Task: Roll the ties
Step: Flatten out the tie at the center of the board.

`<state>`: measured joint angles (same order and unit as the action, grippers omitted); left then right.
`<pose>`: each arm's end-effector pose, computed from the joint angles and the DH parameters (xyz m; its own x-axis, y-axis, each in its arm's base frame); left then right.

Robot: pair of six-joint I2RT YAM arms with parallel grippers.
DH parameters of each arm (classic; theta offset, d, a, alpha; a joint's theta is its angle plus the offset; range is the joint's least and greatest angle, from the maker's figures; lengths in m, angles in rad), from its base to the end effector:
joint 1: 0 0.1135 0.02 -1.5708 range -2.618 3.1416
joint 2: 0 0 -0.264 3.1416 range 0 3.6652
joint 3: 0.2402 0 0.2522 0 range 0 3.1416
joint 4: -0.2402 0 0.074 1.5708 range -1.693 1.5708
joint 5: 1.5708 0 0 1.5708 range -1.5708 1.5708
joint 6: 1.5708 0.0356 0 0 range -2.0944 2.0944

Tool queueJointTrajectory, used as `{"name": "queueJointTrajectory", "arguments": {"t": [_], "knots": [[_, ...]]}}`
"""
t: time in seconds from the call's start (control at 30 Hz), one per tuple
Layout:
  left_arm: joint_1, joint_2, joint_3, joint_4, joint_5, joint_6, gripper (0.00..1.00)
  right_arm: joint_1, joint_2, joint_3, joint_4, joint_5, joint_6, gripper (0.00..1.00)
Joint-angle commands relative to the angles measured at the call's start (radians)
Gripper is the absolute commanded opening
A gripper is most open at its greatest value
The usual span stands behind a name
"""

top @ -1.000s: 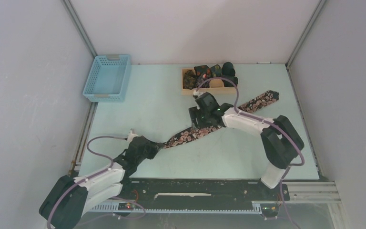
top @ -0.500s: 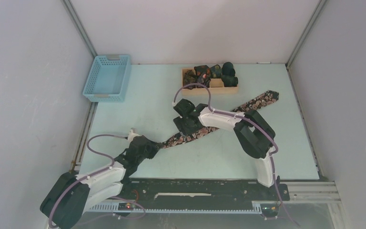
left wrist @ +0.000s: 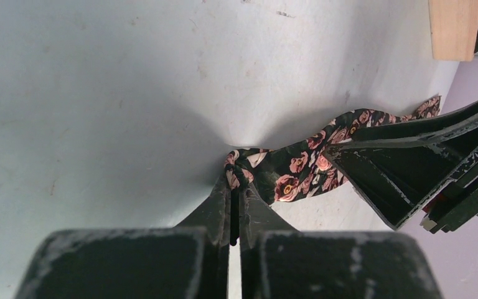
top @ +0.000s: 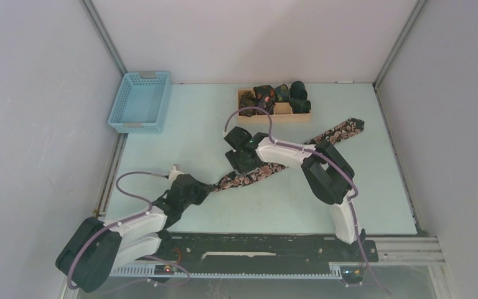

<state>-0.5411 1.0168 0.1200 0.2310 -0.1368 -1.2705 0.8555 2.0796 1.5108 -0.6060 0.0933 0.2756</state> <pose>0.1455 -0.0818 0.1166 -0.5562 -0.7698 -0.3131 -0.3820 0.5714 -0.7263 0.2842 0.3221 0.1617 -0.7804 -0.4851 -0.3946 -0.5359 0.8440 0.0222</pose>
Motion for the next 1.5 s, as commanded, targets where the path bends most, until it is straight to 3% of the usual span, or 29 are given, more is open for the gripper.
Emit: {"name": "queueJointTrajectory", "arguments": {"t": [0.0,0.43,0.67,1.03,1.47], "knots": [[-0.005,0.034,0.036,-0.015,-0.02,0.049,0.0,-0.009,0.044,0.052,-0.004,-0.012,-0.019,0.57],[-0.005,0.079,0.085,-0.045,-0.019,0.081,0.0,-0.009,0.086,0.047,-0.049,0.0,-0.021,0.17],[-0.005,0.085,0.129,-0.114,-0.04,0.131,0.0,-0.004,0.002,0.106,-0.123,0.061,-0.036,0.04],[-0.005,0.031,0.16,-0.189,-0.016,0.095,0.0,0.029,-0.088,0.076,-0.228,0.181,0.002,0.0],[-0.005,-0.093,0.124,-0.299,-0.046,0.039,0.0,0.088,-0.139,-0.077,-0.187,0.121,0.09,0.0]]}}
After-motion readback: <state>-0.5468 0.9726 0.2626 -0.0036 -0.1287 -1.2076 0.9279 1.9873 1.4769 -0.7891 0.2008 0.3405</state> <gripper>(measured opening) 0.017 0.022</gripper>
